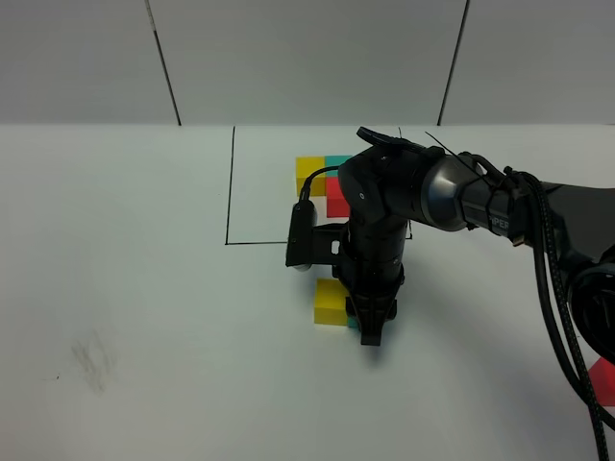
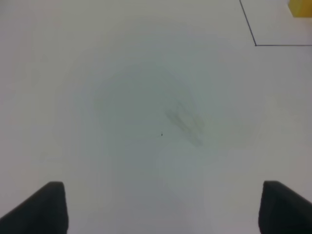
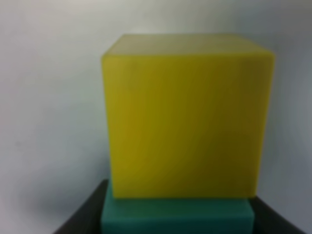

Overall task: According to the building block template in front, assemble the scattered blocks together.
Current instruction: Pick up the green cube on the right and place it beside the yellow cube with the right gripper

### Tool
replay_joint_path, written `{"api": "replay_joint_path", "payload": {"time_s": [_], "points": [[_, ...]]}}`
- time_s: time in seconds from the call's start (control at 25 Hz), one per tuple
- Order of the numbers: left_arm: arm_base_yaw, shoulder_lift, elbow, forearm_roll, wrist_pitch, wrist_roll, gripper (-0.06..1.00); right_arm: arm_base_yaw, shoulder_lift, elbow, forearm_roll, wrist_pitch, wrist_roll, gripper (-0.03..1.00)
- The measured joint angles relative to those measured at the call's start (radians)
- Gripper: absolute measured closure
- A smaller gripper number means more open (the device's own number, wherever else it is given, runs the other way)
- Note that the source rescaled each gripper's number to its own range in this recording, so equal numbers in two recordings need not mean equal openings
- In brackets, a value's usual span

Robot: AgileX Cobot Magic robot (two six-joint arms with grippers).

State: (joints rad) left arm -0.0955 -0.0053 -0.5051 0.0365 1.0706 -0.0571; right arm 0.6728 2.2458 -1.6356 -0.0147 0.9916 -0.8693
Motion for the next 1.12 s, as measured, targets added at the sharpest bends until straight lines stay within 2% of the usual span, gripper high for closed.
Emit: {"api": "replay_joint_path", "payload": {"time_s": [0.64,1.12], "points": [[0.0,0.0,0.0,0.0,0.0,0.0,0.09,0.0,0.018,-0.001,-0.015,-0.011,-0.093,0.75],[0.0,0.0,0.0,0.0,0.0,0.0,0.09,0.0,0.02,-0.003,-0.019,-0.015,-0.097,0.75]]}}
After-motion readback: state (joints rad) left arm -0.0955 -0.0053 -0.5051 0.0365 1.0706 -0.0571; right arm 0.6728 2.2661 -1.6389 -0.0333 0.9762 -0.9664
